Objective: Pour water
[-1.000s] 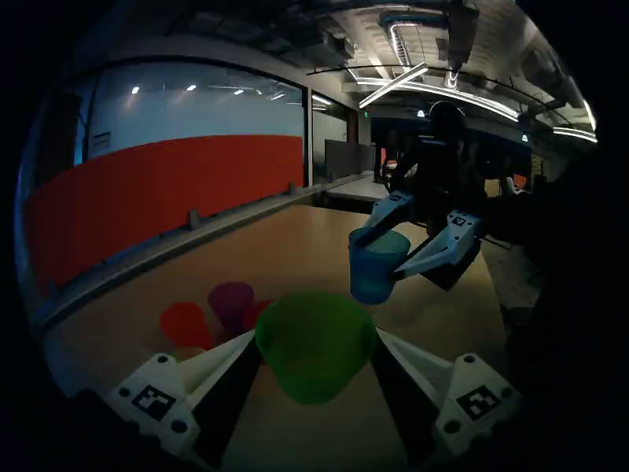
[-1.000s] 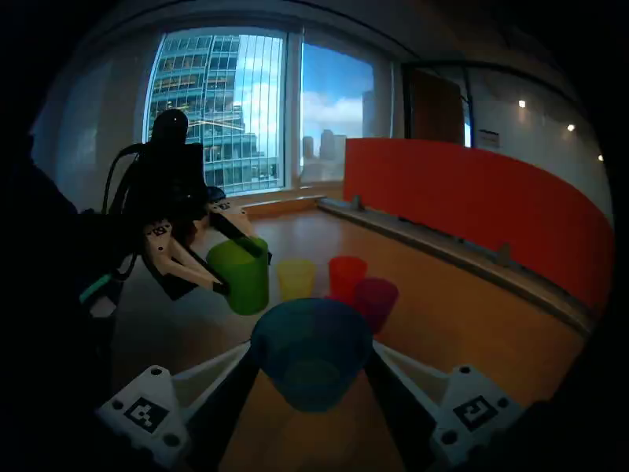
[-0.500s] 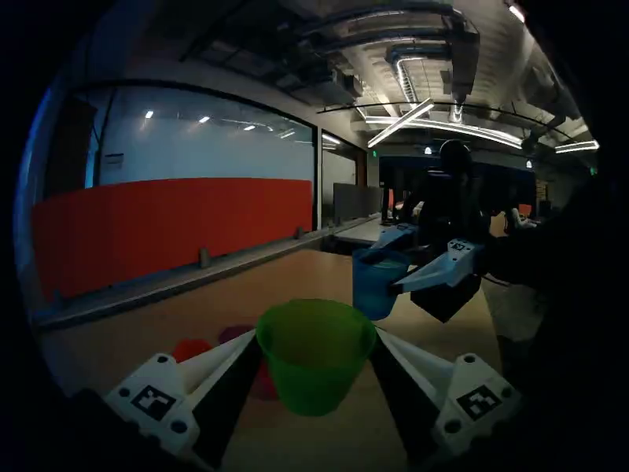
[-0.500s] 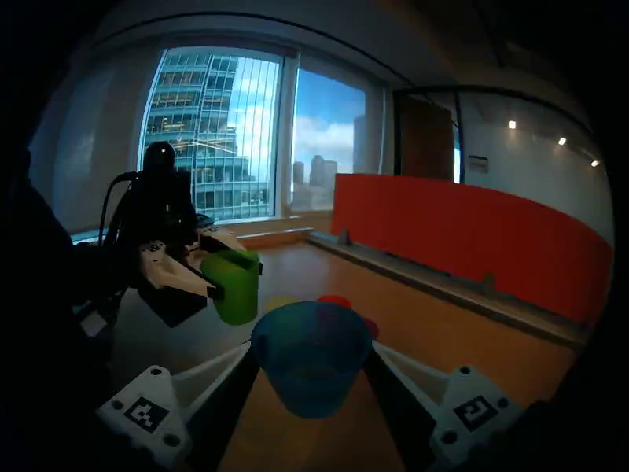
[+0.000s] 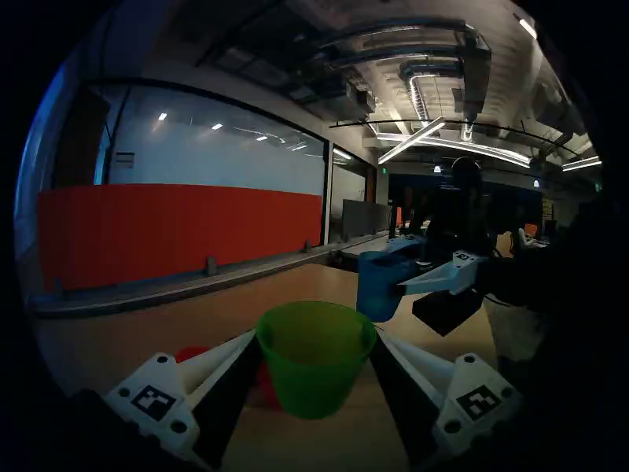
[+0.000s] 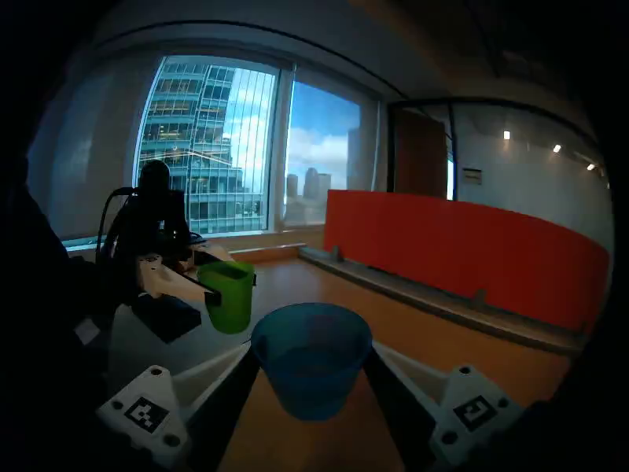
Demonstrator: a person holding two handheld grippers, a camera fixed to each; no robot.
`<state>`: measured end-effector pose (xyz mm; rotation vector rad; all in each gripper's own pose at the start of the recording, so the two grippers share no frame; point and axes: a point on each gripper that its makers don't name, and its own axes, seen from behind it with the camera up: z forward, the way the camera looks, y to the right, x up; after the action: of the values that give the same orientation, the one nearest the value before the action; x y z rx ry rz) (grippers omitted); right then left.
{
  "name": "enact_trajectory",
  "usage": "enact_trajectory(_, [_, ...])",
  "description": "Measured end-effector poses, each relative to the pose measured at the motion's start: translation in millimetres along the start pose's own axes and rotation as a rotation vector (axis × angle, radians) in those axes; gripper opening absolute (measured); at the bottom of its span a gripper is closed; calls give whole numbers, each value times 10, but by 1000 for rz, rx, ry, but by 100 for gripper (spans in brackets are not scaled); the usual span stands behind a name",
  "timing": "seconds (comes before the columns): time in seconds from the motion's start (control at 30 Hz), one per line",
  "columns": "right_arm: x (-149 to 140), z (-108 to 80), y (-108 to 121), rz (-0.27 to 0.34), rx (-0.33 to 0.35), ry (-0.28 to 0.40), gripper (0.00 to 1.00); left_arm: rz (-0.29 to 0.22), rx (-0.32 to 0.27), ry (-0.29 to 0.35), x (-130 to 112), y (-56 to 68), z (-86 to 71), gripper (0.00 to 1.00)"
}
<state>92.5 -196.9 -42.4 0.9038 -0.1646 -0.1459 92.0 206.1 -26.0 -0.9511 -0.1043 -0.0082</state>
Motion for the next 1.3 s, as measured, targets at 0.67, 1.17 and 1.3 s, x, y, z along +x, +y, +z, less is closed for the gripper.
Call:
enact_trajectory(0.67, [111,49,81,17,-20,51,90,34,2,0,43,9,3,89])
enact_trajectory(1.17, [225,55,90,-6,-10,54,90,82,4,-13,-3,36,24,89])
enact_trajectory(1.3, [282,52,92,-24,-5,56,90,89,-3,-11,1,82,37,88])
